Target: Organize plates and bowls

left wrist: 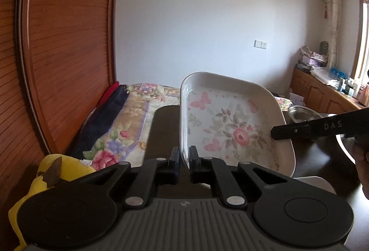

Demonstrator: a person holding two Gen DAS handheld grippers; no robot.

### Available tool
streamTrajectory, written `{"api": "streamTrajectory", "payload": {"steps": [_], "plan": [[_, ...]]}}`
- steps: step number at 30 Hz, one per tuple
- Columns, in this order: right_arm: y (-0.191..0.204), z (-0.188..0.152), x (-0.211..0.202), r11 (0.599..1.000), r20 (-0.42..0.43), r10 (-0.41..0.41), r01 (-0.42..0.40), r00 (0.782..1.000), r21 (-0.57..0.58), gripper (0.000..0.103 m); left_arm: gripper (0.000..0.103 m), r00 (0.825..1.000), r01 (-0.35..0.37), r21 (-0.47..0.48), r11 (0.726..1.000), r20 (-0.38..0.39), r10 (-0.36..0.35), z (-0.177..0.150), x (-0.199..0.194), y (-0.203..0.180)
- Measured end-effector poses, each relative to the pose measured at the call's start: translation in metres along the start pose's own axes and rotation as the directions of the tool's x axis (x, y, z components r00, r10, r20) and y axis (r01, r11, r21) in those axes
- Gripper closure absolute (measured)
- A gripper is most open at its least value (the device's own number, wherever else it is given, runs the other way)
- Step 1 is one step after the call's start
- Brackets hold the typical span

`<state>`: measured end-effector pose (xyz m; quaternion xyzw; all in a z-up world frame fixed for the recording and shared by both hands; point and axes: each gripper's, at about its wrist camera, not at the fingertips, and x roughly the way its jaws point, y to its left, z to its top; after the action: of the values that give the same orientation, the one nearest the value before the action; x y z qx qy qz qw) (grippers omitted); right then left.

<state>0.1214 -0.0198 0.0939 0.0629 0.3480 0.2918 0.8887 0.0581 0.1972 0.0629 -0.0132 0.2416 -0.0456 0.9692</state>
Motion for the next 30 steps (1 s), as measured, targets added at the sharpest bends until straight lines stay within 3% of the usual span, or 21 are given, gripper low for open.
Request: {"api": "streamTrajectory", "payload": {"steps": [18,30], "plan": [[-0.016,-0.055,-0.082,0.999,0.064,-0.034,0.032,0.997,0.039,0.093,0.083,0.997,0.072,0.036,0.997,0.032,-0.073,-0.037,-0.052,-0.058],[-0.031,-0.085,-0.099,0.996,0.065,-0.049,0.044,0.997,0.080,0.093,0.083,0.992,0.122,0.045,0.992,0.006,-0.122,-0.062,-0.045,-0.088]]}}
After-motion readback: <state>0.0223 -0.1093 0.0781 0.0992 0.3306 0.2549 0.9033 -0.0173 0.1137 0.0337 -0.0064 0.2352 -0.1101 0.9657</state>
